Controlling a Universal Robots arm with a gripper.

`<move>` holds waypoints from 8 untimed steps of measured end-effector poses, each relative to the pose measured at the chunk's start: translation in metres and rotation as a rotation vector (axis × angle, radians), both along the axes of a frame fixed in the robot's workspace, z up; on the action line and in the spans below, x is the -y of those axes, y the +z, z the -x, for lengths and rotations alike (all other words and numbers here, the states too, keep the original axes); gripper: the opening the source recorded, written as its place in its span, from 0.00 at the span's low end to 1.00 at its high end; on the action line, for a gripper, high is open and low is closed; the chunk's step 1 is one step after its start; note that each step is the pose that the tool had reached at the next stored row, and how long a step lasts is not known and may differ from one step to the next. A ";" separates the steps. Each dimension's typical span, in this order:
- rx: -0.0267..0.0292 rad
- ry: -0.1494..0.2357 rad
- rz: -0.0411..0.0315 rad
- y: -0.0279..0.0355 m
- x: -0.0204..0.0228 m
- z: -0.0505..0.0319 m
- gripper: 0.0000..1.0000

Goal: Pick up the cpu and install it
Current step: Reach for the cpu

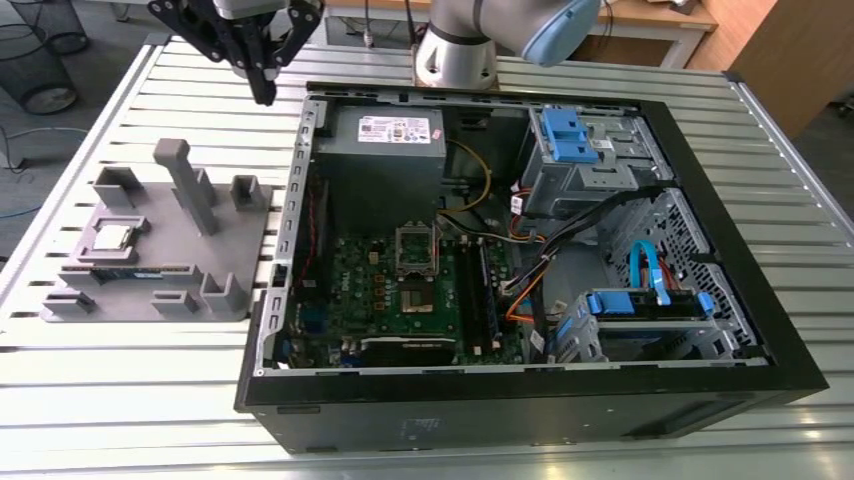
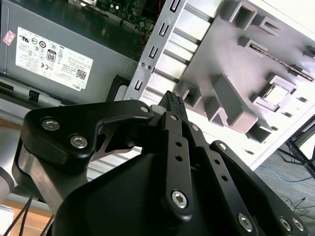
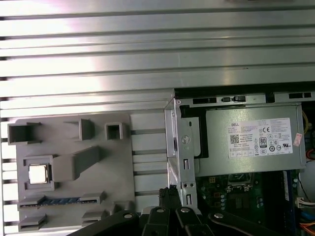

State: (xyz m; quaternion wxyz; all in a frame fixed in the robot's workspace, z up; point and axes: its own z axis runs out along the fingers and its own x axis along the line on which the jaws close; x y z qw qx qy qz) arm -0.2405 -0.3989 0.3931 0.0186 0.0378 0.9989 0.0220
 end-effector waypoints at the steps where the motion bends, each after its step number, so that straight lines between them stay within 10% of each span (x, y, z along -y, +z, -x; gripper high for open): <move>1: 0.0000 0.000 0.0000 0.0000 0.0000 0.0007 0.11; 8: 0.0000 0.000 0.0001 0.0000 0.0000 0.0032 0.11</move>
